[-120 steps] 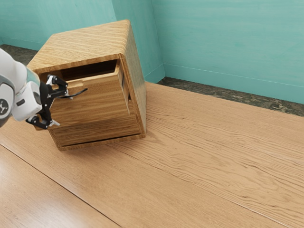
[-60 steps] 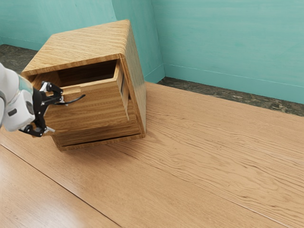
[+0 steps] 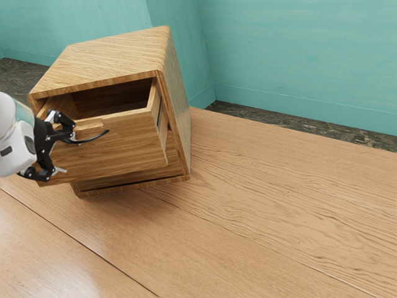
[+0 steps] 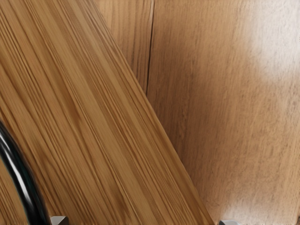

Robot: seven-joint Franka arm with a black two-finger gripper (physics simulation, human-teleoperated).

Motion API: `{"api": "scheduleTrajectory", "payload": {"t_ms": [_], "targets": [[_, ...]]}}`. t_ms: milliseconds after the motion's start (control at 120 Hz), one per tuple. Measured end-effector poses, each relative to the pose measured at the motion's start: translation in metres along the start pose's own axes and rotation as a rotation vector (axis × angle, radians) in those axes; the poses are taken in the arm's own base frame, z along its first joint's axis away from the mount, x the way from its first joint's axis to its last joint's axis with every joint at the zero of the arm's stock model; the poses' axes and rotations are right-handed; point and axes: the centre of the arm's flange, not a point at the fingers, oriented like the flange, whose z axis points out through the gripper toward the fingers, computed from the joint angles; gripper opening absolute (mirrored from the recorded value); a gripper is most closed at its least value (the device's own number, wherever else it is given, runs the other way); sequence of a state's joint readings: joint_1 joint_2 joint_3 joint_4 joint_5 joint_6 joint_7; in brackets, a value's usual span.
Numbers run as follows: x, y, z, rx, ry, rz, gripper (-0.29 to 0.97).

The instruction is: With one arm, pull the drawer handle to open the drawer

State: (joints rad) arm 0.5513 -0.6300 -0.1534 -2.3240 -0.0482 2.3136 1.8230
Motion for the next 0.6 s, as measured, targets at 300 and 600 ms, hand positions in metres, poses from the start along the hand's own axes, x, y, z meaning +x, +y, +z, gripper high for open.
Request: {"api": "scheduleTrajectory", "payload": {"t_ms": [300, 600], "targets": [[0.004, 0.003, -0.007, 0.005, -0.003, 0.007, 0.18], [0.010, -0.002, -0.013, 0.018, 0.012, 0.008, 0.14]]}}
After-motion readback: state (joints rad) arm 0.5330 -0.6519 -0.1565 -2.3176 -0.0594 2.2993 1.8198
